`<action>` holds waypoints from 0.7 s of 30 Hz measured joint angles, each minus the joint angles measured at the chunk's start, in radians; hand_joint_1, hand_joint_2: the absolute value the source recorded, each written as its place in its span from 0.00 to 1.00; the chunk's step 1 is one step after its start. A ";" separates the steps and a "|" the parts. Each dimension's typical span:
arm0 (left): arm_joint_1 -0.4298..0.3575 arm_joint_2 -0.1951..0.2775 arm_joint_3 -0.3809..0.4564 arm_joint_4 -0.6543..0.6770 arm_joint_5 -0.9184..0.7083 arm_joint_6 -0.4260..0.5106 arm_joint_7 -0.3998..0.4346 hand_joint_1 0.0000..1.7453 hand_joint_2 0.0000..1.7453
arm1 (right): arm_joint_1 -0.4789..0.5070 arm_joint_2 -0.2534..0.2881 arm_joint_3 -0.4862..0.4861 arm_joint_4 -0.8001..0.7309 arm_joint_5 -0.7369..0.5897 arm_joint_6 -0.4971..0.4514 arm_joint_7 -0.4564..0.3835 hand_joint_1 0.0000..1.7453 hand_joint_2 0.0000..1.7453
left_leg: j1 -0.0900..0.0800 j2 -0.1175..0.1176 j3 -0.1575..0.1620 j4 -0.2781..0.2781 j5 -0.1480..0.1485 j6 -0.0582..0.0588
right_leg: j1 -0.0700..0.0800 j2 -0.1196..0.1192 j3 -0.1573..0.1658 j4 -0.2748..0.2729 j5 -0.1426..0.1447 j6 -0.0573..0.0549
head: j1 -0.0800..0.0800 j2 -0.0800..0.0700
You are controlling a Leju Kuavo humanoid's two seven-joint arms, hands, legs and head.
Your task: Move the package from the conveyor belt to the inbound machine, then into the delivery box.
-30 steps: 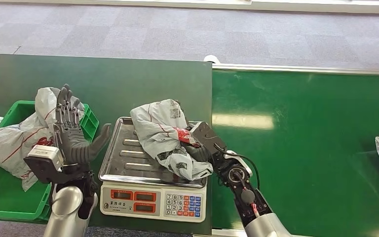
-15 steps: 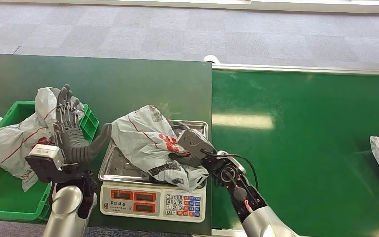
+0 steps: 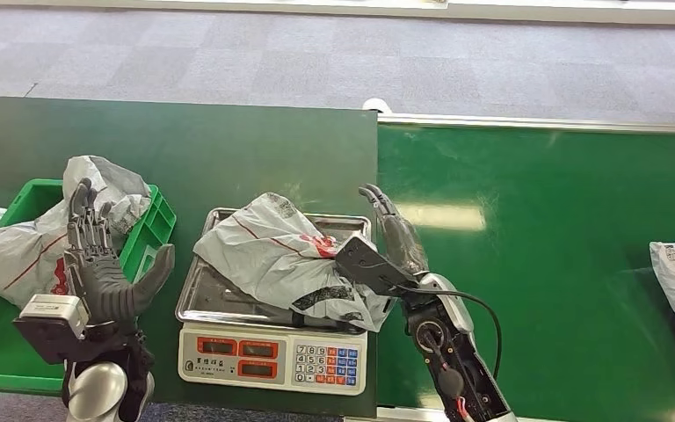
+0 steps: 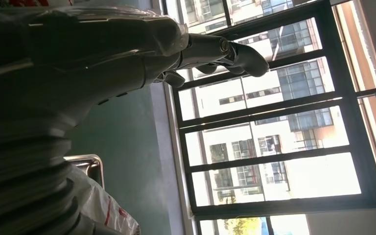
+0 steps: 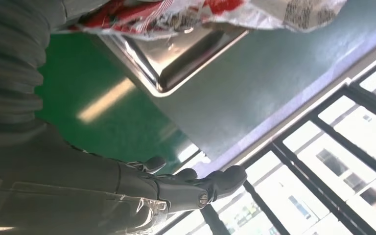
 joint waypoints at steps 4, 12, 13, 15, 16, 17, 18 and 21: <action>-0.010 -0.001 -0.035 0.011 -0.002 -0.019 -0.002 0.00 1.00 | 0.034 -0.001 -0.031 -0.089 0.025 -0.018 0.009 0.00 1.00 | 0.000 0.000 0.000 0.000 0.000 0.000 | 0.000 0.000 0.000 0.000 0.000 0.000 | 0.000 0.000; -0.061 -0.001 -0.119 0.071 -0.062 -0.068 0.048 0.00 1.00 | 0.090 0.000 -0.068 -0.200 0.032 -0.043 0.008 0.00 1.00 | 0.000 0.001 0.000 0.000 0.000 0.000 | 0.000 0.000 0.000 0.000 0.000 0.000 | 0.000 0.000; -0.067 -0.001 -0.127 0.079 -0.069 -0.075 0.055 0.00 1.00 | 0.094 0.000 -0.071 -0.206 0.032 -0.043 0.007 0.00 1.00 | 0.000 0.001 0.000 0.000 0.000 0.000 | 0.000 0.001 0.000 0.000 0.000 0.000 | 0.000 0.000; -0.078 -0.002 -0.140 0.095 -0.089 -0.094 0.077 0.00 1.00 | 0.102 0.000 -0.074 -0.217 0.032 -0.044 0.001 0.00 1.00 | 0.000 0.000 0.000 0.000 0.000 0.000 | 0.000 0.000 0.000 0.000 0.000 0.000 | 0.000 0.000; -0.084 -0.002 -0.147 0.105 -0.104 -0.106 0.091 0.00 1.00 | 0.104 0.000 -0.075 -0.220 0.032 -0.044 -0.003 0.00 1.00 | 0.000 0.000 0.000 0.000 0.000 0.000 | 0.000 0.000 0.000 0.000 0.000 0.000 | 0.000 0.000; -0.093 -0.002 -0.154 0.116 -0.121 -0.119 0.106 0.00 1.00 | 0.106 0.000 -0.075 -0.222 0.032 -0.044 -0.006 0.00 1.00 | 0.000 0.000 0.000 0.000 0.000 0.000 | 0.000 0.000 0.000 0.000 0.000 0.000 | 0.000 0.000; -0.103 -0.002 -0.161 0.128 -0.138 -0.132 0.121 0.00 1.00 | 0.107 0.000 -0.075 -0.224 0.032 -0.044 -0.009 0.00 1.00 | 0.000 0.000 0.000 0.000 0.000 0.000 | 0.000 0.000 0.000 0.000 0.000 0.000 | 0.000 0.000; -0.128 -0.005 -0.180 0.160 -0.168 -0.152 0.147 0.00 1.00 | 0.107 0.004 -0.075 -0.227 0.032 -0.044 -0.013 0.00 1.00 | 0.000 0.001 0.000 0.000 0.000 0.000 | 0.000 0.001 0.000 0.000 0.000 0.000 | 0.000 0.000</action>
